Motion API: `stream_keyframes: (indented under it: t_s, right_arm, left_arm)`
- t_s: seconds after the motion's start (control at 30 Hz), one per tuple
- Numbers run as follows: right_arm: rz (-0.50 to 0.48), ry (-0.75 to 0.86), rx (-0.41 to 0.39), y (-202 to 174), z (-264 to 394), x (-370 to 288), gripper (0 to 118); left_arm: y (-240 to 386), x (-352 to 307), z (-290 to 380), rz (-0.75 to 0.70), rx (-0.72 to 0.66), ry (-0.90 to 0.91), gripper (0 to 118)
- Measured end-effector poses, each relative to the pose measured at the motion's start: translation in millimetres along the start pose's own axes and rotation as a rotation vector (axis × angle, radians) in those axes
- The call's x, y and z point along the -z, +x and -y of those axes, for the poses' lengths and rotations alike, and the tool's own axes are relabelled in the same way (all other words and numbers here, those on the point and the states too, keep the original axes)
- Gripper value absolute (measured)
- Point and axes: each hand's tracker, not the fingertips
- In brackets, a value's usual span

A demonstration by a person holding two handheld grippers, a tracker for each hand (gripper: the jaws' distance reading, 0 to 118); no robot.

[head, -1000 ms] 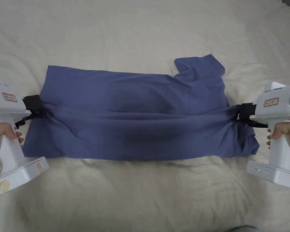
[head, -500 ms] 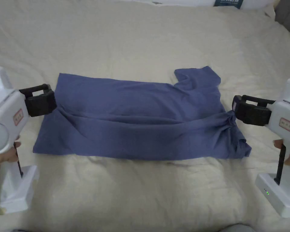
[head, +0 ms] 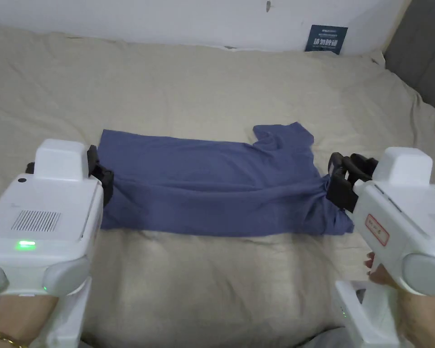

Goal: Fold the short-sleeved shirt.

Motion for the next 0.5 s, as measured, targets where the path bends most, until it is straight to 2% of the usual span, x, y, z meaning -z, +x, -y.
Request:
stream_keyframes:
  t_s: [0.07,0.13,0.27,0.4,0.47,0.5]
  right_arm:
    - [0.004,0.006,-0.006,-4.4,2.2,-0.6,14]
    - [0.003,0.007,-0.007,-7.7,2.7,-1.2,3]
    - [-0.017,-0.006,-0.001,-10.7,2.1,0.2,2]
    - [-0.022,-0.022,-0.013,-10.5,2.8,6.5,2]
    - [-0.020,-0.032,-0.013,-9.1,2.6,8.2,2]
    - [-0.022,-0.041,-0.013,-7.8,3.2,10.9,2]
  left_arm:
    - [-0.2,-1.3,0.8,0.023,-0.008,-0.010,3]
    - [-4.0,-0.1,0.4,0.062,-0.029,-0.035,0]
    - [-12.0,15.7,-3.4,0.097,-0.091,-0.108,0]
    - [-28.8,59.8,-10.2,0.105,-0.133,-0.286,0]
    - [-44.1,91.3,-10.4,0.117,-0.209,-0.405,21]
    - [-49.9,102.2,-8.4,0.134,-0.250,-0.453,40]
